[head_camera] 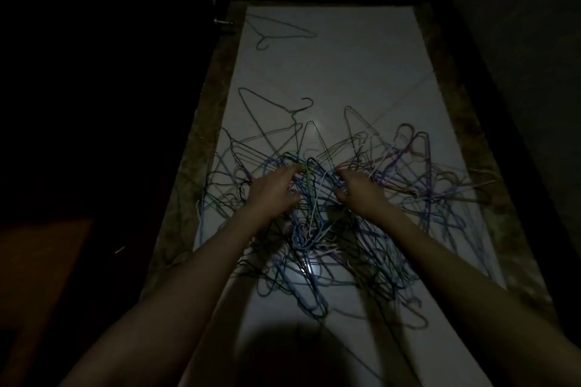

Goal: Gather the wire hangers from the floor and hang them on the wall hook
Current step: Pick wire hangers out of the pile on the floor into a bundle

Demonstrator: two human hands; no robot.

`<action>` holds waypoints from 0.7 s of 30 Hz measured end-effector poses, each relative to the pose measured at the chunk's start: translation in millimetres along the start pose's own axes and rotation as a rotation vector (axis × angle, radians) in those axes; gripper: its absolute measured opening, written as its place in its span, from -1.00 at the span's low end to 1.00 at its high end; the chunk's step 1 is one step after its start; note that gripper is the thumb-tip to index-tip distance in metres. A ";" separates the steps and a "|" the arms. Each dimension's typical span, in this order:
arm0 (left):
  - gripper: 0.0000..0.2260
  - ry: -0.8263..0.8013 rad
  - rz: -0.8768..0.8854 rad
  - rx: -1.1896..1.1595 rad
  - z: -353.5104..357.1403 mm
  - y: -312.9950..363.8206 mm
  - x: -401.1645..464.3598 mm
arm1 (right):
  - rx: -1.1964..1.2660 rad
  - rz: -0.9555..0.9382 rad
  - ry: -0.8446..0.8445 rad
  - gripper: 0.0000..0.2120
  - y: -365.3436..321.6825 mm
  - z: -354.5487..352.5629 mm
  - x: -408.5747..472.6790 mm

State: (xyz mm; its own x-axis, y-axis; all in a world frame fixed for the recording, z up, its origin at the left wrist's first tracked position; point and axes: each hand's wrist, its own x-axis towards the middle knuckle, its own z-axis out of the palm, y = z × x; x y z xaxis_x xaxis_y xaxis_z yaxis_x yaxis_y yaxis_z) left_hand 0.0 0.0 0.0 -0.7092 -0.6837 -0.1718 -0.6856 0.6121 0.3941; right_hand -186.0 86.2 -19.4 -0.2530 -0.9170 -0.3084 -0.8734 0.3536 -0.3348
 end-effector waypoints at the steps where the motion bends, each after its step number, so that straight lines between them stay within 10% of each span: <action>1: -0.52 0.007 0.001 -0.007 12.2 -5.1 6.3 | 0.032 0.005 -0.005 -0.56 2.3 13.6 9.6; 13: -0.59 0.020 -0.089 -0.083 87.0 -51.2 85.5 | 0.082 0.048 0.002 -0.70 21.4 95.4 105.6; 21: -0.63 -0.005 -0.213 -0.440 128.7 -37.9 100.9 | 0.597 0.273 0.020 -0.79 16.7 72.8 116.5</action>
State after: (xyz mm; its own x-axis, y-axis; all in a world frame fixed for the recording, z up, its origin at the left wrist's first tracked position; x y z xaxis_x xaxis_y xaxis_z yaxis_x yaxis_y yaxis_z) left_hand -66.7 -41.1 -148.5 -0.5622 -0.7729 -0.2943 -0.6819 0.2318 0.6937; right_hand -199.8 -1.3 -125.7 -0.4458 -0.7808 -0.4378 -0.3972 0.6109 -0.6849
